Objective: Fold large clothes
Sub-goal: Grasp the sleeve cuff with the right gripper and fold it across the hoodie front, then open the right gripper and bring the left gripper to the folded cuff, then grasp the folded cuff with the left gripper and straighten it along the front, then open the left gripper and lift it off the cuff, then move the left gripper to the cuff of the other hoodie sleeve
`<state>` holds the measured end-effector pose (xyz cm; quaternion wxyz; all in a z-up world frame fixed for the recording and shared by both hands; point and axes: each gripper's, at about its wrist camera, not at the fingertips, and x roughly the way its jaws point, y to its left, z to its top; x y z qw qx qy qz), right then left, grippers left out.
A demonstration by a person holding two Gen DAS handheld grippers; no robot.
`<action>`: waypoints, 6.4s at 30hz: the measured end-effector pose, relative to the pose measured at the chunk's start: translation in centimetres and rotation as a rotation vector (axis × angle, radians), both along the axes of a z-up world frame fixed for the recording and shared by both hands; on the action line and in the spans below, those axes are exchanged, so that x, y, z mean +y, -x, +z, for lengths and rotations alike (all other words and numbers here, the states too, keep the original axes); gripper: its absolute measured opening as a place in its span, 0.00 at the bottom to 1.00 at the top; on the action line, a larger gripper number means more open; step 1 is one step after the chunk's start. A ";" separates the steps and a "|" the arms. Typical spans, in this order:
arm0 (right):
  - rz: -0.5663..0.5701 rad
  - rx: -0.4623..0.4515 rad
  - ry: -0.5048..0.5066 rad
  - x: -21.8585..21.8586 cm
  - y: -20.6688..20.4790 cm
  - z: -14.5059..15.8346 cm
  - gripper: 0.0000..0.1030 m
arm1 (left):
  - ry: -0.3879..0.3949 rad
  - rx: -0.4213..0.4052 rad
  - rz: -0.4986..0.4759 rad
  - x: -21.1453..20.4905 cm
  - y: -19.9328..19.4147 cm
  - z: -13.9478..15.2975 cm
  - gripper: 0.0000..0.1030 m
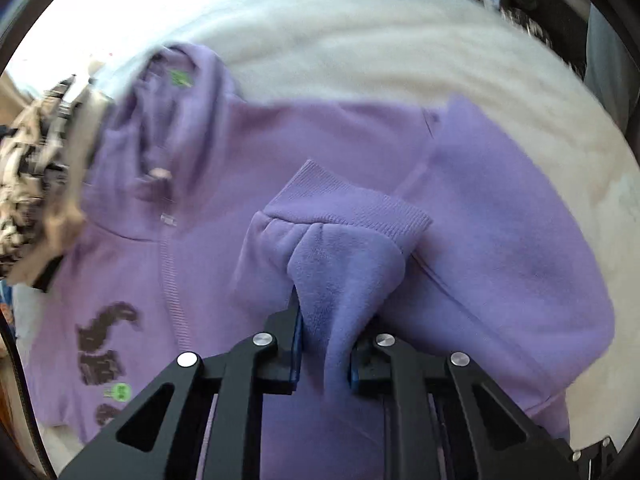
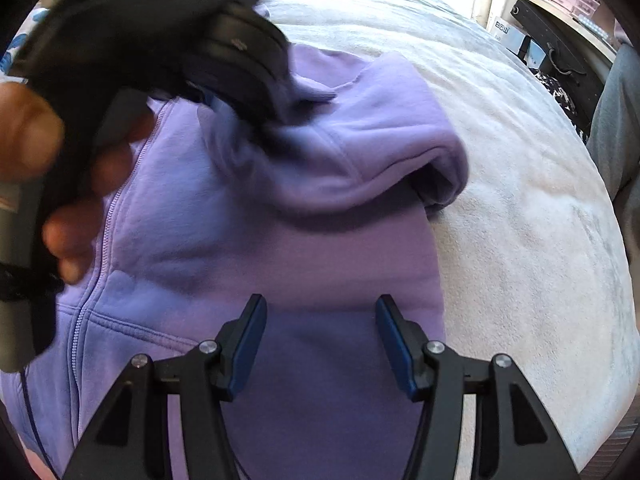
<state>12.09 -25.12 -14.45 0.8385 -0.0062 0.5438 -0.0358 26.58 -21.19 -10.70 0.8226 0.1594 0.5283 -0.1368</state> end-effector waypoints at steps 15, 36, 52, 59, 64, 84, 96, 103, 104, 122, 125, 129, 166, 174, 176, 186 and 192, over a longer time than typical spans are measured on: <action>0.077 0.031 -0.152 3.2 -0.8 -1.1 0.55 | 0.442 0.081 0.454 25.4 6.5 -3.2 0.47; 0.124 -0.096 -0.098 1.2 -3.3 5.0 0.64 | 0.640 0.186 0.382 31.3 2.9 -4.7 0.71; -0.004 -0.010 -0.062 -4.3 -19.4 0.8 0.63 | 0.440 -0.043 0.243 27.5 -0.5 1.2 0.12; -0.113 -0.101 -0.163 -6.5 -18.8 1.4 0.16 | 0.428 -0.202 0.215 26.6 -3.3 4.7 0.12; -0.155 -0.074 -0.104 -6.5 -19.3 -0.8 0.28 | 0.298 0.012 0.273 26.0 -6.5 -3.2 0.19; -0.007 0.042 -0.138 -6.6 -9.5 0.0 0.55 | 0.390 0.060 0.322 31.8 -3.4 -3.0 0.21; -0.124 -0.005 -0.230 -10.2 -7.9 -0.7 0.20 | 0.296 0.015 0.280 28.2 -2.7 -2.7 0.13; -0.129 -0.066 -0.203 -8.9 -10.5 1.8 0.55 | 0.329 0.037 0.303 29.1 -3.2 -3.4 0.13; -0.123 -0.068 -0.190 -8.6 -11.1 1.9 0.55 | 0.325 0.037 0.303 29.2 -3.1 -3.4 0.13; -0.151 0.001 0.044 -5.4 -11.9 2.1 0.55 | 0.196 0.013 0.279 27.7 -2.0 -1.6 0.25; -0.144 0.003 0.044 -4.6 -11.2 2.8 0.55 | 0.186 -0.015 0.268 28.0 -1.3 -0.8 0.25; -0.139 -0.005 0.034 -3.7 -10.1 4.0 0.55 | 0.219 0.016 0.284 28.7 -0.4 0.3 0.25; 0.079 -0.180 0.140 10.0 -0.7 11.5 0.55 | 0.210 -0.164 0.246 30.3 11.6 8.5 0.38; 0.177 -0.186 0.141 15.4 -0.2 11.5 0.55 | 0.223 -0.170 0.302 34.5 13.0 8.7 0.38; 0.196 -0.186 0.144 16.7 -0.2 11.5 0.55 | 0.221 -0.168 0.314 35.6 13.2 8.5 0.38; 0.288 -0.168 0.140 22.6 -0.8 10.7 0.55 | 0.237 -0.142 0.414 41.7 14.1 6.5 0.38; 0.349 -0.139 0.088 27.2 -1.9 9.1 0.55 | 0.299 -0.083 0.509 48.0 14.2 4.4 0.38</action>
